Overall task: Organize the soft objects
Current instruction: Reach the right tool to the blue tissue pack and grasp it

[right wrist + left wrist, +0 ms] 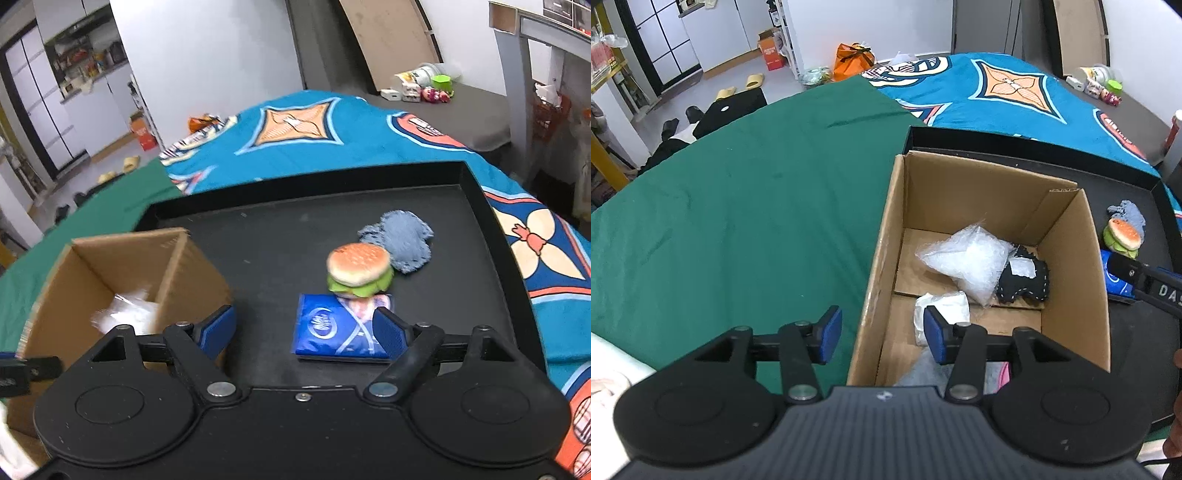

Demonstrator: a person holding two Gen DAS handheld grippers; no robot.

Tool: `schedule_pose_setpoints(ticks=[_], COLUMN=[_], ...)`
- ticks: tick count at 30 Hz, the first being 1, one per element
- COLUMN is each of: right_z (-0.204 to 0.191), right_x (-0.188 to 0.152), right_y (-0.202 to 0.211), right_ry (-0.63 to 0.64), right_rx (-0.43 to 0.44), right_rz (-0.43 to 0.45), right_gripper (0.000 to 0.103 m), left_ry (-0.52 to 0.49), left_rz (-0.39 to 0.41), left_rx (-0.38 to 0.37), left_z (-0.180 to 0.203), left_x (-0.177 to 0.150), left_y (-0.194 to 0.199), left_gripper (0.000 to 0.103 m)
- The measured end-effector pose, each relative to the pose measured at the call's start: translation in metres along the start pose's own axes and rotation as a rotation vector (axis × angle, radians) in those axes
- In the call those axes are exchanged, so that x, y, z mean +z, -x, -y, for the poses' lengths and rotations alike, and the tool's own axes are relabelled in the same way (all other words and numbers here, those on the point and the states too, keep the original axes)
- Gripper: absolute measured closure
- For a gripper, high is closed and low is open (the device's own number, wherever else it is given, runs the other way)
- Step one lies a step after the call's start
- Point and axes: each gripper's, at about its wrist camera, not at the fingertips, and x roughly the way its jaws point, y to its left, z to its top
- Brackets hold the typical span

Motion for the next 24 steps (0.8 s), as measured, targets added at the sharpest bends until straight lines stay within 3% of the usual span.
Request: schedule_pose_setpoints(ticks=[10,15,19,24], right_z=[0.018,0.017,0.012,0.012], right_x=[-0.007,-0.010,-0.015,-0.010], right_y=[-0.034,-0.048,-0.053,-0.049], right_ry=[0.004,0.032,0.095,0.103], right_rx=[-0.072,-0.063,-0.084,-0.080], right_rz=[-0.075,-0.124,-0.117,-0.129], right_gripper=[0.018,0.016,0.029,0.031], left_ry=[-0.026,-0.024,-0.024,-0.032], left_rz=[-0.019,-0.027,-0.027,-0.018], left_rx=[0.025,0.026,0.027,0.032], left_z=[0.011,0.013,0.014,0.015], left_x=[0.006,0.007,0.007,0.006], left_y=[-0.011,-0.015,-0.015,-0.010], left_gripper=[0.054,0.054,0.054,0.054])
